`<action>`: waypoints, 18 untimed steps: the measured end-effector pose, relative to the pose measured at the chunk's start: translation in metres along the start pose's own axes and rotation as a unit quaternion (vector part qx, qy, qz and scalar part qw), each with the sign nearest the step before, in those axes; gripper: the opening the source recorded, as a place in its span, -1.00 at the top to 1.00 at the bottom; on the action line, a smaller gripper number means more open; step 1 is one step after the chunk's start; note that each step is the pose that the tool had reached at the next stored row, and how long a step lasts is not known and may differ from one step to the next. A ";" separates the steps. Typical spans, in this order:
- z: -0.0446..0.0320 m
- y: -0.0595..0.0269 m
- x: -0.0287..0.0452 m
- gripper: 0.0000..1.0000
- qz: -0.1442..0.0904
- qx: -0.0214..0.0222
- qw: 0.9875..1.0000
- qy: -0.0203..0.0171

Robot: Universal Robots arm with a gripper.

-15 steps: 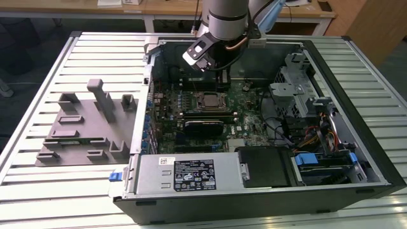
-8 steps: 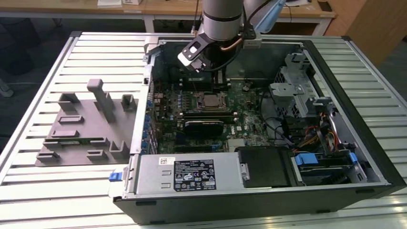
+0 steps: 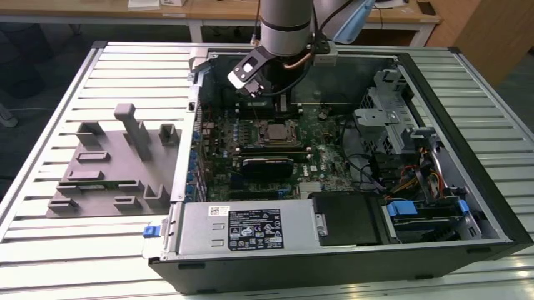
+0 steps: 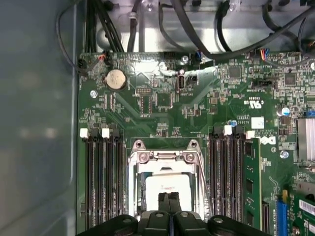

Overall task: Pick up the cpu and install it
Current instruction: 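Close the cpu cover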

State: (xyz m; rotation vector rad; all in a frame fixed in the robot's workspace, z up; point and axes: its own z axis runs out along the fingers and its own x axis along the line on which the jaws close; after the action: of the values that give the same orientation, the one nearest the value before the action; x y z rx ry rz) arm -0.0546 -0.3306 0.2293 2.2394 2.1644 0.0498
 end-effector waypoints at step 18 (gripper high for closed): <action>0.0028 -0.0032 -0.0001 0.79 -0.038 0.000 0.999 0.001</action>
State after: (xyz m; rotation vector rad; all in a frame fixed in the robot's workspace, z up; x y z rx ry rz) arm -0.0577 -0.3306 0.2263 2.1566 2.2474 0.0499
